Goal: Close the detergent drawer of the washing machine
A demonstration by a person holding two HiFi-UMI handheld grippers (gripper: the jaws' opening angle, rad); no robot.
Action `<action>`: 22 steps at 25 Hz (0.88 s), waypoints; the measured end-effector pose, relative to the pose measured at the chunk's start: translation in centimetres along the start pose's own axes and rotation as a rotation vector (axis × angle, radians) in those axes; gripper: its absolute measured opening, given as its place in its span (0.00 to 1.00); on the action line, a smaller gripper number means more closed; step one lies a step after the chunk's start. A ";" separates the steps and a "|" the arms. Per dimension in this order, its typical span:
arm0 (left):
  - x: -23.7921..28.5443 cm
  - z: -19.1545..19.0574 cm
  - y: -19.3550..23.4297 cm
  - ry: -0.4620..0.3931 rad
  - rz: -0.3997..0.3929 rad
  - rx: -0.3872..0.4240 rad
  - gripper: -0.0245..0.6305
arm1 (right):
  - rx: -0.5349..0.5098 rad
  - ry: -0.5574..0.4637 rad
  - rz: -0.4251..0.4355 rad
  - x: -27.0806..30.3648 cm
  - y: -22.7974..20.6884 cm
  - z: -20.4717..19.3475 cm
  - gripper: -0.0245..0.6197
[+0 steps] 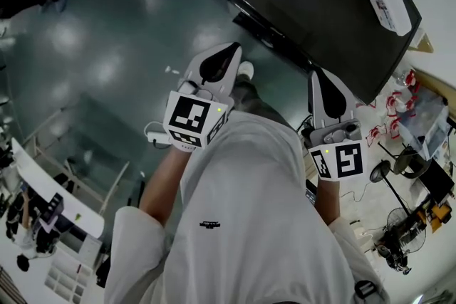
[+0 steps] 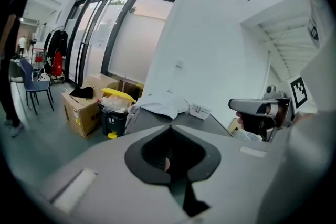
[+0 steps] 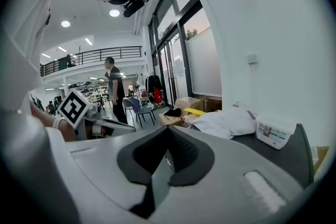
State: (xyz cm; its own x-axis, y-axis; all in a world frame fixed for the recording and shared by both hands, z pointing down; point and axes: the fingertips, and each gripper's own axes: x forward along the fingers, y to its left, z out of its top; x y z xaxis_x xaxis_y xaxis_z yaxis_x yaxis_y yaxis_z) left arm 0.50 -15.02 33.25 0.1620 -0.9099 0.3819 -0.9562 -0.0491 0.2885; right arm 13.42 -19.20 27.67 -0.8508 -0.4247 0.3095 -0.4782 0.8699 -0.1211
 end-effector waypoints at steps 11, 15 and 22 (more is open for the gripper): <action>-4.1 3.2 -0.8 -0.102 0.055 0.004 0.07 | -0.046 -0.040 -0.003 -2.0 0.3 1.9 0.04; -5.2 3.9 -1.2 -0.124 0.063 0.009 0.07 | -0.054 -0.052 -0.005 -2.6 0.3 2.4 0.04; -6.7 4.6 -1.8 -0.159 0.078 0.021 0.07 | -0.058 -0.072 -0.016 -3.6 0.2 2.8 0.04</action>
State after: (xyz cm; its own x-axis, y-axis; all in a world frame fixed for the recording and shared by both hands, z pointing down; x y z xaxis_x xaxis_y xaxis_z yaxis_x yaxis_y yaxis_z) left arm -0.03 -10.77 26.13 0.0480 -0.9648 0.2586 -0.9695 0.0172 0.2443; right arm 15.79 -18.17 23.89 -0.8578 -0.4537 0.2417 -0.4800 0.8751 -0.0611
